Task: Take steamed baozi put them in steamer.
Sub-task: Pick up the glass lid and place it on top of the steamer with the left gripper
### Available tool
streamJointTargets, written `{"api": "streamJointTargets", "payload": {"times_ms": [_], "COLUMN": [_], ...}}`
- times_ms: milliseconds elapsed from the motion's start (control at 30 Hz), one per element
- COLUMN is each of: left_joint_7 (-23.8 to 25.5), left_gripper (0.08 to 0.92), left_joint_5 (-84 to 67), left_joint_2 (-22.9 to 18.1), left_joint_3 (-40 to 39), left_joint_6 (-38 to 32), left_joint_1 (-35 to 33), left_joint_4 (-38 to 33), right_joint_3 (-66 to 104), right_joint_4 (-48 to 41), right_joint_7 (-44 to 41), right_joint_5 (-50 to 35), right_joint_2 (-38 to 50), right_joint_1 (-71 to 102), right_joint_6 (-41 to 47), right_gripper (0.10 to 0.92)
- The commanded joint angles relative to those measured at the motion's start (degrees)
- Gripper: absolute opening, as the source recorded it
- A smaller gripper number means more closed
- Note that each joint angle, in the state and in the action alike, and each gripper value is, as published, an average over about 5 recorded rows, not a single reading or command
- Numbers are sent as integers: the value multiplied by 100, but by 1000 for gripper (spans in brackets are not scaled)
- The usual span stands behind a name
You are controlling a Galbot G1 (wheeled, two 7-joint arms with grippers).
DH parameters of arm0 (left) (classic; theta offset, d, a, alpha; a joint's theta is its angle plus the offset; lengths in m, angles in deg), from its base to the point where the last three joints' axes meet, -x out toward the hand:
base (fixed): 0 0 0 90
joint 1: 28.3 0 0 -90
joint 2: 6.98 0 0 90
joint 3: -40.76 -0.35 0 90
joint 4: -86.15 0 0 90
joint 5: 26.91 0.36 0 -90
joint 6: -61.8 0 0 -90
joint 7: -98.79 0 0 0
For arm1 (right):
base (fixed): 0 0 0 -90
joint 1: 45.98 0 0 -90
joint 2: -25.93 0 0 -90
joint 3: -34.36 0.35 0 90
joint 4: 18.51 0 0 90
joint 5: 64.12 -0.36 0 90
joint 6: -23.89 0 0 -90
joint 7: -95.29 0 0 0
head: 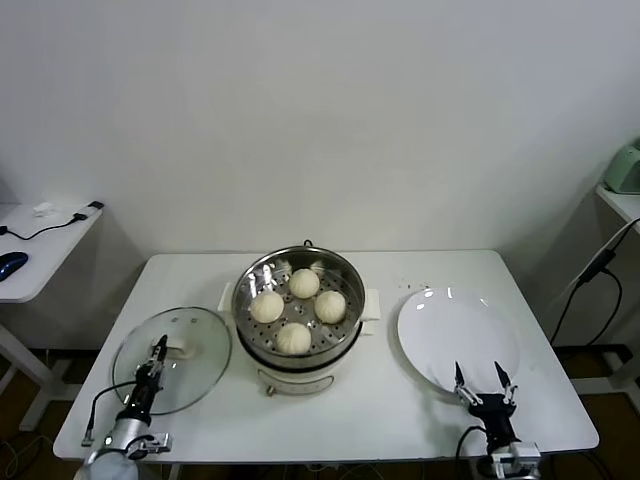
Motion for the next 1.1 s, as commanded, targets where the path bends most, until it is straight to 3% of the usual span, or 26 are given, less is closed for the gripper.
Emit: {"api": "streamJointTargets", "payload": {"times_ms": [33,300,533,700,867,1100], "left_joint_7": [638,2464,3098,3350,3664,4248], "left_gripper": [133,133,133,133,133,133], "left_joint_5": [-592,-2020,-2043,-1632,-815,337], "left_joint_2": [65,585,736,715,620,-56], "left_joint_3": [192,604,498,-136,-1315,-2771], "left_joint_6": [486,2170,2901,3233,3918,4661], "left_joint_1": [-429,-1425,-1424,-1031,-403,252], "left_joint_4": [-1156,-3706,-5049,-5544,-5771,-5731], "right_joint_3": [18,25,-37,-73,-88,-120], "right_joint_4": [73,204,307,332,320,291], "right_joint_7": [-2,72,227,254,240,218], "right_joint_5": [20,261,459,477,493,547], "right_joint_2": [33,60,17,4,11,-12], "right_joint_1": [7,32,26,31,25,-26], "right_joint_6": [26,181,321,318,289,226], "right_gripper": [823,823,823,822,823,823]}}
